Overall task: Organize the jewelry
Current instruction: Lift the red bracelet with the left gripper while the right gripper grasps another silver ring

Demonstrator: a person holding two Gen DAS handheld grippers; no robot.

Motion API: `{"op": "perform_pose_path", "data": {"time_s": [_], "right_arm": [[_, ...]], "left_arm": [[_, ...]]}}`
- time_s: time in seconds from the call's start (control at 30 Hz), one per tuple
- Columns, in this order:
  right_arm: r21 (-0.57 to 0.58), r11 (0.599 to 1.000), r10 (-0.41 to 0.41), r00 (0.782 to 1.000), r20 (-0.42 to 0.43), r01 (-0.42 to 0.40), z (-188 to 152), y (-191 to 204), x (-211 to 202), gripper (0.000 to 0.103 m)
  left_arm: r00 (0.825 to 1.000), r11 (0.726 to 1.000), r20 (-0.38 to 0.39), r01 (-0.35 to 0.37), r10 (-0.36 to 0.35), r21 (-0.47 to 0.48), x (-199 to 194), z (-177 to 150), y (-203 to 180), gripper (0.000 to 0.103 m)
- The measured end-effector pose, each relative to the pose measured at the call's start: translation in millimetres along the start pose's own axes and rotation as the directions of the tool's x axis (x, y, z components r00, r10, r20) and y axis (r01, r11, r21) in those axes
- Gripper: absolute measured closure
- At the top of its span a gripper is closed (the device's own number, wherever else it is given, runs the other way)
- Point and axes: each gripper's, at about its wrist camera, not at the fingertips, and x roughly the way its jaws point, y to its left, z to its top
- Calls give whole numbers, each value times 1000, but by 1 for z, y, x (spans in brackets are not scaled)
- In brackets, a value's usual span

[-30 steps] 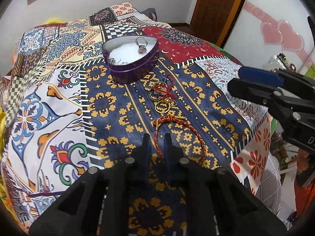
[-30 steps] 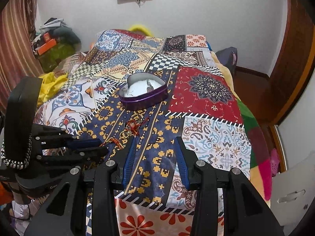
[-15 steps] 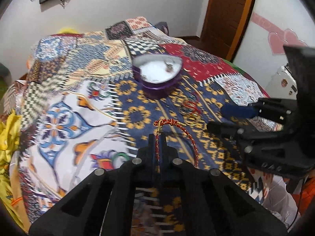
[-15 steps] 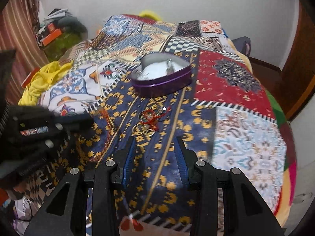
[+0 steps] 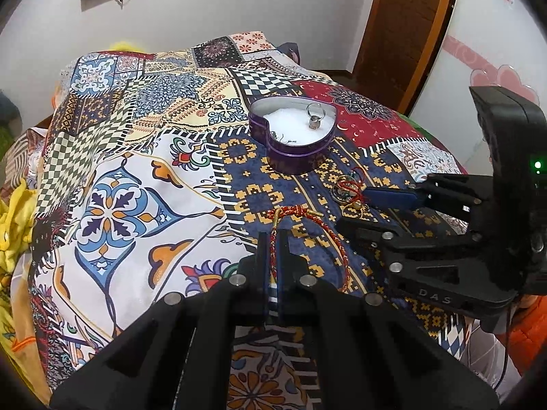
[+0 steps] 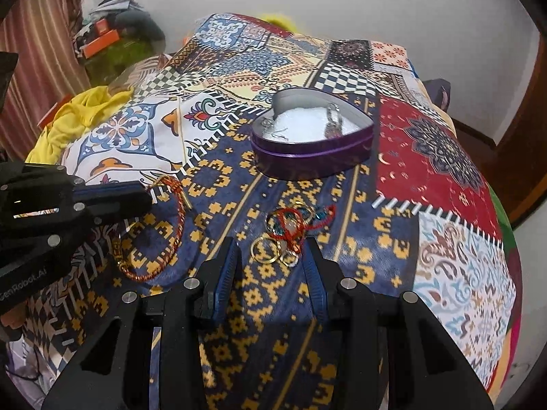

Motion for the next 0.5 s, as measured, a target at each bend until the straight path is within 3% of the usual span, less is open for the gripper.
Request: {"op": "perform_pose_path", "data": {"time_s": [0.03,0.1,0.2,0.5], "right_arm": [[-9,1000,-3,1000,1,3,1,1,1,67],[-18,1000,-1,1000,3,1,1,1,2,81],[2,1000,24,1000,2,-24,1,-2,1,93],[30,999,29,999,23,-30,-5,-4,-14,94]], "left_arm": [[1000,1000,0,1,-1,-1,1,0,0,101],[1000,1000,2,5,-5,-6,1,0,1,101],[1000,1000,5,8,-8,-12,0,0,3,101],[1000,1000,24,5,-5,-15,-9,4,2,101]]}}
